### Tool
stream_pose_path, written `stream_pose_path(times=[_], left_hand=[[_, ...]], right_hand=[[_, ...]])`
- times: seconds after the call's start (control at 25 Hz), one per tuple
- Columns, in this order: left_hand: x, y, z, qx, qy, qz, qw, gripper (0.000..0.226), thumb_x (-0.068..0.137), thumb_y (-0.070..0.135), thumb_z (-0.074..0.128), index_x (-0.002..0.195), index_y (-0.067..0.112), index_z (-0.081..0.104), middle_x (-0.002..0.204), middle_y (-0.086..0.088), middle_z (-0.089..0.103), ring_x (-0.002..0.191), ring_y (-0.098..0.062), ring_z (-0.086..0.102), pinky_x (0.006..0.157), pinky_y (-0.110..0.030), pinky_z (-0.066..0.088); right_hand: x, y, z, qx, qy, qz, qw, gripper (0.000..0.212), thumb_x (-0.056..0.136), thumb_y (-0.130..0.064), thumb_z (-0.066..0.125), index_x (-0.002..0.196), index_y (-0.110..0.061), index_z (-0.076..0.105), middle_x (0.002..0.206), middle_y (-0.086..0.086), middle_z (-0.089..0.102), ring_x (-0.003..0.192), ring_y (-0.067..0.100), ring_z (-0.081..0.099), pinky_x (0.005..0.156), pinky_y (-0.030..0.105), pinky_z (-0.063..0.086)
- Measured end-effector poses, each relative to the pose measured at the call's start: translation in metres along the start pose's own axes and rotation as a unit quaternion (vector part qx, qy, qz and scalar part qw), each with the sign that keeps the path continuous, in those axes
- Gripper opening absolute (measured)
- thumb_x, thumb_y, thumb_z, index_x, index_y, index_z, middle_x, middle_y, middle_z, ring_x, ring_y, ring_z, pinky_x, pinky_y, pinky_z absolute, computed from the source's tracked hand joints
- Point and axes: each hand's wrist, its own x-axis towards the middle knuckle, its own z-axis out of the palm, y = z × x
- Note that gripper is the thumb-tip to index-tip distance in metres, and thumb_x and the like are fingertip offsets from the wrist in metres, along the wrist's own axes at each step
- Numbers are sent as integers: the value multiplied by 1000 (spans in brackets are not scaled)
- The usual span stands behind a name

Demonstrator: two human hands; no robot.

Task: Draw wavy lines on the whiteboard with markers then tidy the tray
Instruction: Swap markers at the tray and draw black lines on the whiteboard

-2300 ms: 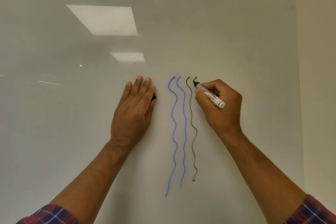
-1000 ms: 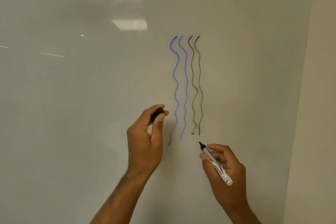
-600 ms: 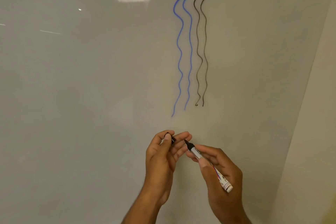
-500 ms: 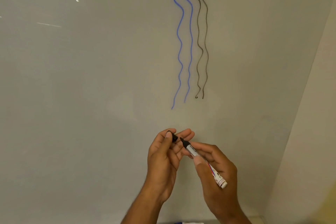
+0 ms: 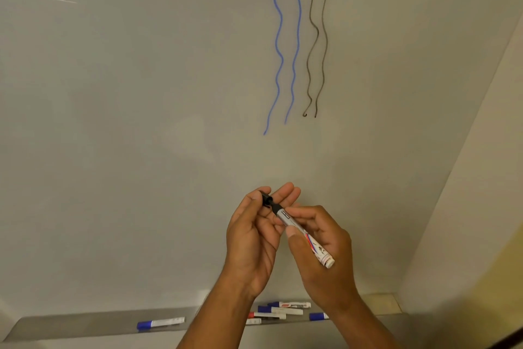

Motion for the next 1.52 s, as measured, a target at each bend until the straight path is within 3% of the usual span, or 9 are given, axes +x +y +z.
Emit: stream_pose_path(times=[0.36,0.52,0.72,0.92,1.08,1.24,1.36,1.44,1.52], left_hand=[[-10,-13,-25,40,30,5,999,31,111,21,41,131,2,56,127,-29,72,124,-41,69,117,-56,44],[-19,-18,-38,40,54,9,998,31,107,22,46,127,1,57,126,-29,72,124,-40,70,116,-55,45],[-31,-26,-49,27,66,25,997,23,111,20,43,121,5,58,127,-28,72,128,-37,68,113,-49,51],[-36,-23,-72,46,80,17,996,27,113,20,42,129,5,57,130,-24,72,126,-34,70,106,-41,57],[-40,-22,-105,27,111,8,993,24,112,20,44,126,6,57,132,-26,71,127,-36,68,106,-46,57],[-41,-20,-142,27,158,31,987,22,113,20,44,125,7,57,132,-26,71,130,-36,66,108,-49,52],[-37,-21,-164,106,199,53,973,25,112,22,47,127,8,62,130,-16,74,129,-32,68,108,-47,56],[-35,-25,-182,237,237,78,939,26,109,34,56,132,30,68,136,0,72,130,-27,67,108,-49,57],[-36,-28,-201,400,222,122,881,33,102,51,62,135,53,62,153,14,57,144,-19,53,114,-48,51]], right_hand=[[-13,17,8,-8,-41,49,998,25,94,-34,65,110,-15,71,101,-4,77,95,24,75,83,35,64],[-27,22,16,8,-77,54,996,9,99,-13,61,105,-18,65,98,-11,72,94,20,73,79,23,60],[-40,23,26,45,-95,73,992,6,102,-13,55,102,-15,61,98,-12,70,95,19,72,81,21,57],[-39,29,28,61,-127,155,978,8,99,-17,62,105,-12,65,99,-6,73,94,18,72,74,19,56],[-47,38,28,62,-116,228,965,22,88,-19,78,107,-14,69,96,3,78,87,23,76,70,27,60],[-59,48,31,31,-103,256,961,9,92,-10,74,99,-16,74,84,6,77,78,23,74,65,28,61],[-64,55,42,4,-102,275,956,7,93,-14,73,98,-19,76,86,2,78,81,21,76,67,30,63],[-67,62,50,-8,-93,293,952,5,93,-16,73,97,-18,75,88,0,79,83,18,76,66,29,63],[-70,69,59,-6,-82,319,944,5,95,-16,71,98,-15,74,88,-1,80,82,16,77,64,24,61]])
